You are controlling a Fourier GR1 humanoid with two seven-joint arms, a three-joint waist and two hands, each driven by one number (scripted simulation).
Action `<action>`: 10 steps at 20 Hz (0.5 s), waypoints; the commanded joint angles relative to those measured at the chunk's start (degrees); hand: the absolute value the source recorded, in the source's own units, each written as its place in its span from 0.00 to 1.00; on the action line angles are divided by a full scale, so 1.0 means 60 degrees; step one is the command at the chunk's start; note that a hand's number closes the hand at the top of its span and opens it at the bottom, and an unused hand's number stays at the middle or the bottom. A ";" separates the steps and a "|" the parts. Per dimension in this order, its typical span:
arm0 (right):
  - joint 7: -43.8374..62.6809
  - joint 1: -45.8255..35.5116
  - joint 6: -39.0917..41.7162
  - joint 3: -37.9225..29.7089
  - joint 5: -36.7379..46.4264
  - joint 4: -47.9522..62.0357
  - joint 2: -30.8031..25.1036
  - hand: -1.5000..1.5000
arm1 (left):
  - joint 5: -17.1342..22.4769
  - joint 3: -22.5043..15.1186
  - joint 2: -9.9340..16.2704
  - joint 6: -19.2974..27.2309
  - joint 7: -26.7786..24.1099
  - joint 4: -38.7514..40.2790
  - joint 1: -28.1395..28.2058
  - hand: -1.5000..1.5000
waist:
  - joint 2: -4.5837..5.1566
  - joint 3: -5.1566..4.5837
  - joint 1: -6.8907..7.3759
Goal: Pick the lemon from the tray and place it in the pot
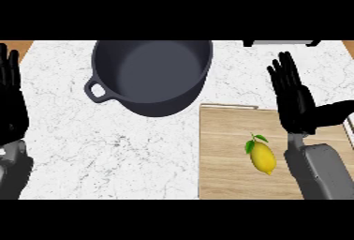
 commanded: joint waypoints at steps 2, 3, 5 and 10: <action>0.0636 -0.0023 -0.0557 0.1052 0.1401 -0.0289 -0.0289 1.00 | -0.0791 -0.0598 0.0491 -0.0134 0.0815 0.0894 0.0871 0.50 | -0.0178 -0.0212 -0.0096; 0.0461 0.0071 -0.0521 0.1411 0.1944 -0.0132 -0.0482 1.00 | -0.0904 -0.0727 0.0780 -0.0267 0.1272 0.1180 0.1032 0.50 | -0.0155 -0.0210 -0.0073; 0.1080 -0.0196 -0.0738 0.1913 0.2964 -0.0242 -0.1210 1.00 | -0.1133 -0.0922 0.1413 -0.0672 0.1971 0.1972 0.1741 0.50 | -0.0146 -0.0254 -0.0029; 0.0271 0.0146 -0.4102 0.1202 0.6045 -0.0315 -0.2206 0.00 | -0.0922 -0.1110 0.1313 -0.0760 0.3049 0.2808 0.2408 0.50 | -0.0263 -0.0270 -0.0733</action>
